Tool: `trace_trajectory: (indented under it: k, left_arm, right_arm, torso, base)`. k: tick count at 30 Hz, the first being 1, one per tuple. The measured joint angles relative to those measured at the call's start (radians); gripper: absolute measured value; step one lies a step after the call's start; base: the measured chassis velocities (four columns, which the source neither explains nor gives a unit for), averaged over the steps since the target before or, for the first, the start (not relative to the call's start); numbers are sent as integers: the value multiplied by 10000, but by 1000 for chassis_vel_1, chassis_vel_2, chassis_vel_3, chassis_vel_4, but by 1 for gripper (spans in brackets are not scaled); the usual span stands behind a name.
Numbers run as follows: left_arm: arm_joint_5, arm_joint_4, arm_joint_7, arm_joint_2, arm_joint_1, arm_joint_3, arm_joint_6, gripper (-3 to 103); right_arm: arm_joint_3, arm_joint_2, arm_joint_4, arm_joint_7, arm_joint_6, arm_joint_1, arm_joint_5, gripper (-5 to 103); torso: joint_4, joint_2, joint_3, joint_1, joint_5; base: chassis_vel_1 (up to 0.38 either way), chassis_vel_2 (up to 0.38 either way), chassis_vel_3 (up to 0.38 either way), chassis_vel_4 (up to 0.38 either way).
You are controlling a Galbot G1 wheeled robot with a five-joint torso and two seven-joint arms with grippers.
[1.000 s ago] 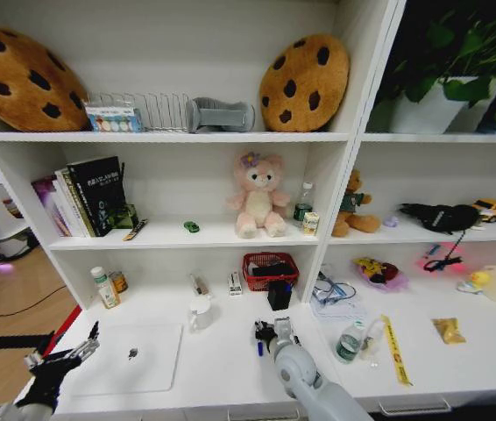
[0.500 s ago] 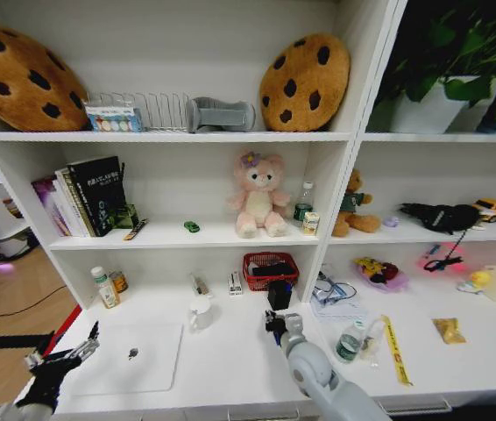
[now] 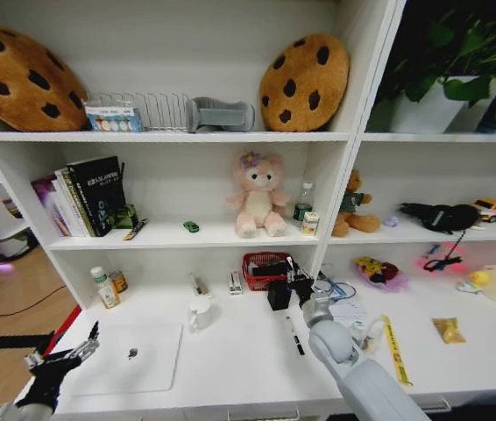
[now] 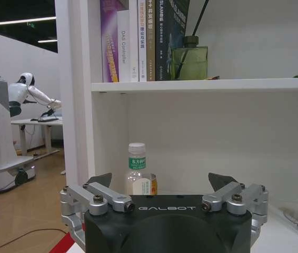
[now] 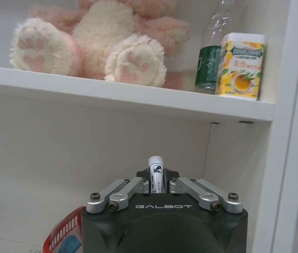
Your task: Organize the objects on the table.
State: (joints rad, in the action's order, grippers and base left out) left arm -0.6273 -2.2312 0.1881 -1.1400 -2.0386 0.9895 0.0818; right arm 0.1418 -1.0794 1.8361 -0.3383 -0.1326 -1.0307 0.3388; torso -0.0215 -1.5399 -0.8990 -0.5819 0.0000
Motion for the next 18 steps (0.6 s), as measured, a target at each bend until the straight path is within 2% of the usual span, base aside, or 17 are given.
trace_trajectory:
  k: [10, 18]
  left_arm:
    - [0, 0, 0, 0, 0, 0, 0, 100]
    - [0, -1, 0, 1, 0, 0, 0, 100]
  right_arm:
    - [-780, -739, -1884, 427, 790, 948, -661, 12]
    - [-825, -920, -2500, 482, 973, 1190, -683, 12]
  torso:
    - [0, 0, 0, -2, 0]
    - [-3, 0, 0, -1, -1]
  base:
    - [0, 0, 0, 0]
    - [0, 0, 0, 0]
